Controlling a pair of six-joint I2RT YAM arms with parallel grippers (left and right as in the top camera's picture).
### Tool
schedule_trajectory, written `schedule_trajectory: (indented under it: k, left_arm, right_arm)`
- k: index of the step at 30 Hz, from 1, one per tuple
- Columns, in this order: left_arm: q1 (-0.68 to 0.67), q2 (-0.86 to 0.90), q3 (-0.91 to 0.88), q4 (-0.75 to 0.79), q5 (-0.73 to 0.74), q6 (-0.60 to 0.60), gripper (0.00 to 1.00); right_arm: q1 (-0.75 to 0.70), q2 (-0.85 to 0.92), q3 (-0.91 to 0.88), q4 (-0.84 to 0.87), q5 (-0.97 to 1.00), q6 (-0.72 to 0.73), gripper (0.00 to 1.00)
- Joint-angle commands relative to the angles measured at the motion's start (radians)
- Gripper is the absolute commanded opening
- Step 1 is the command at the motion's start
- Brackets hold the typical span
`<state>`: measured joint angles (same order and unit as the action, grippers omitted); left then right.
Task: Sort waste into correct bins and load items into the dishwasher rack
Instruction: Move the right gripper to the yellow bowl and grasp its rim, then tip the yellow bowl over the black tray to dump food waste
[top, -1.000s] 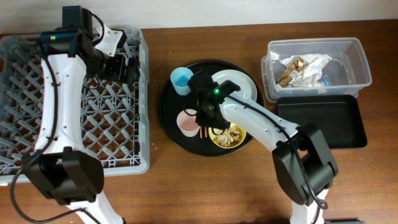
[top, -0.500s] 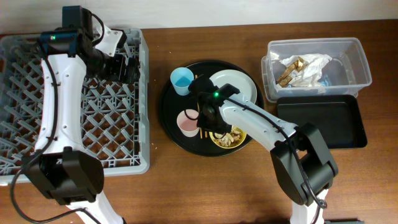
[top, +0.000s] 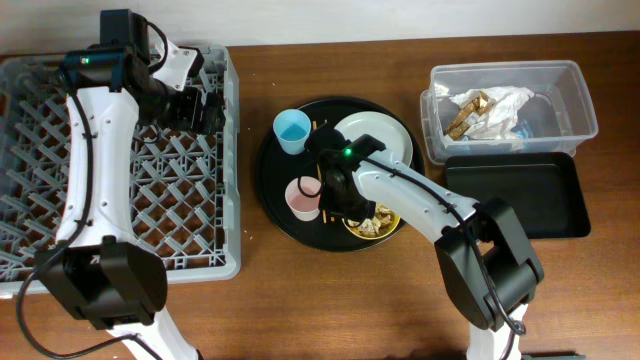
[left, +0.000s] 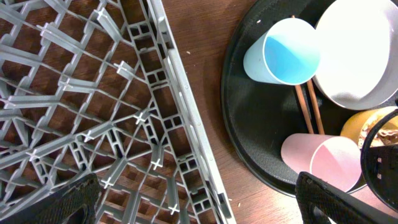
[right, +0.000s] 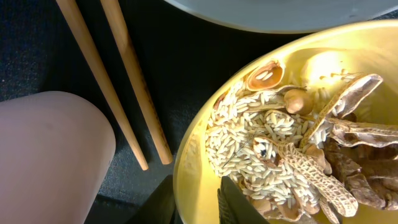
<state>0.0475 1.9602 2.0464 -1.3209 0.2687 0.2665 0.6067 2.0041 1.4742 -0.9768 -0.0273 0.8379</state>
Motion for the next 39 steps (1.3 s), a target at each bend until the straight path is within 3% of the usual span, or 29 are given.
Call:
schedule_trajectory:
  k: [1, 10, 14, 20, 25, 32, 39]
  left_arm:
    - [0.006, 0.009, 0.017, -0.001, -0.003, 0.012, 0.99]
    - [0.006, 0.009, 0.017, -0.001, -0.003, 0.012, 0.99]
    - [0.006, 0.009, 0.017, -0.001, -0.003, 0.012, 0.99]
    - [0.006, 0.009, 0.017, -0.001, -0.003, 0.012, 0.99]
    - [0.006, 0.009, 0.017, -0.001, -0.003, 0.012, 0.99]
    - [0.006, 0.009, 0.017, -0.001, -0.003, 0.012, 0.99]
    - [0.006, 0.009, 0.017, -0.001, -0.003, 0.012, 0.99]
  right_arm:
    - [0.002, 0.018, -0.012, -0.006, 0.002, 0.005, 0.21]
    - [0.002, 0.047, -0.012, -0.004, -0.003, 0.005, 0.19]
    - [0.002, 0.046, -0.011, -0.002, -0.003, 0.005, 0.05]
    - [0.001, 0.04, 0.021, -0.034, -0.003, -0.002, 0.04]
    - [-0.026, 0.0, 0.093, -0.113, 0.004, -0.089, 0.04]
    - [-0.146, -0.084, 0.335, -0.366, -0.076, -0.354, 0.04]
    - [-0.362, -0.229, 0.425, -0.435, -0.237, -0.583, 0.04]
